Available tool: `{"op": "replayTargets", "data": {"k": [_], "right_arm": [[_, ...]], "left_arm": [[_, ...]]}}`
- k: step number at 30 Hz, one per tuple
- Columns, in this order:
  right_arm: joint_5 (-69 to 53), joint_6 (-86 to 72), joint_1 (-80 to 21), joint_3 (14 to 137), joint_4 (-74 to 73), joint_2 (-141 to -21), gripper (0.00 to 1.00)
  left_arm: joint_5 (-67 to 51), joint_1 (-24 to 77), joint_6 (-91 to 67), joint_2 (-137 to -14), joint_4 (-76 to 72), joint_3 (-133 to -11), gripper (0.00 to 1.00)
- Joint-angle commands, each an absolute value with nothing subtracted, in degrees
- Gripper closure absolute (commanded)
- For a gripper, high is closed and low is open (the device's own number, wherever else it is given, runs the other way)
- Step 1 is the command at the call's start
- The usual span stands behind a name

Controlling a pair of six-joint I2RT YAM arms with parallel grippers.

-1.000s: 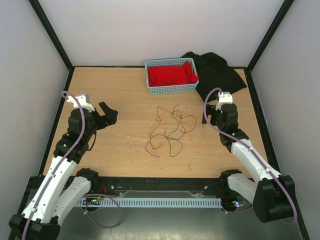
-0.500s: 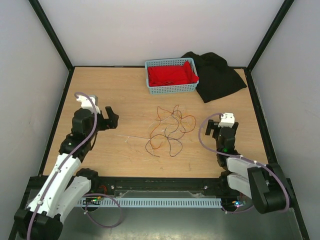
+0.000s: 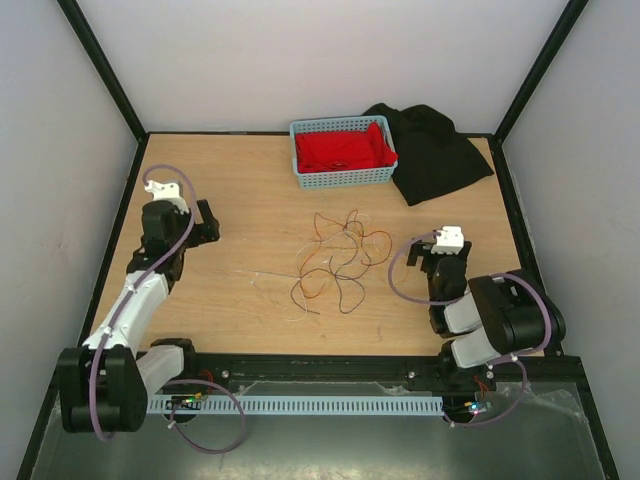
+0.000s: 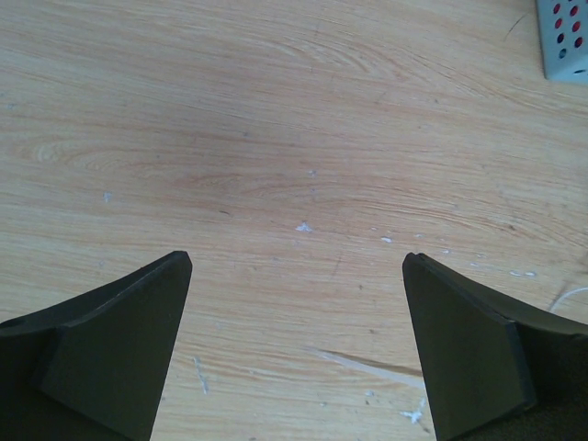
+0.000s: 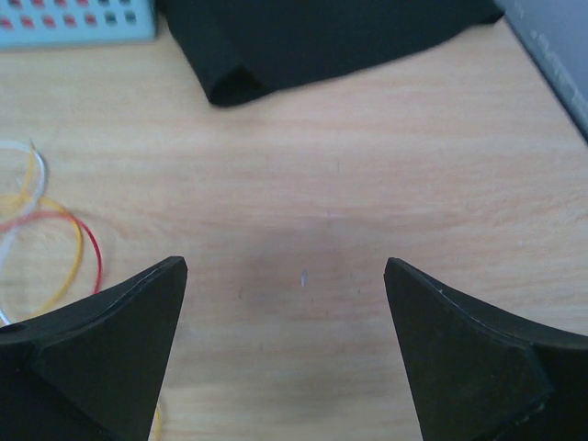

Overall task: Zip-tie the wires
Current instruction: Reset both arms

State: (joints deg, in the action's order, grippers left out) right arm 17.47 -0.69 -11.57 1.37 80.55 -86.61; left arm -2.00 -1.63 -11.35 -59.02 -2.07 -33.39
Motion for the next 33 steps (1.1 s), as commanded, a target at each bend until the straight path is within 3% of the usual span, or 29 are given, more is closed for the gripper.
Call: {"op": "replayTargets", "data": {"k": [1,5,8,16,19,33], "right_arm": [[16.4,-0.1,-11.3,5.0,83.8,-85.6,0.01],[14.7,0.0,-11.3,7.8,77.0,-84.5,0.01],[14.6,0.7,-11.3,7.1,81.2,-86.2,0.01],[14.6,0.5,-11.3,7.7,79.1,-85.6,0.01],[14.6,0.6,-11.4,7.9,78.9,-85.8,0.01],[14.6,0.6,-11.3,8.3,78.1,-85.7,0.01]], "left_arm": [[-0.6,-2.1,-5.2,-61.0,-12.1,-31.2,0.01],[0.8,-2.0,-2.2,-64.2,-18.5,-28.6,0.01],[1.1,-0.4,1.5,-69.6,-25.9,-25.6,0.01],[1.0,3.0,8.5,-89.0,-64.0,-16.6,0.00],[2.5,1.7,5.7,-87.2,-51.3,-21.4,0.01],[2.6,0.6,4.4,-88.3,-50.0,-22.9,0.01]]}}
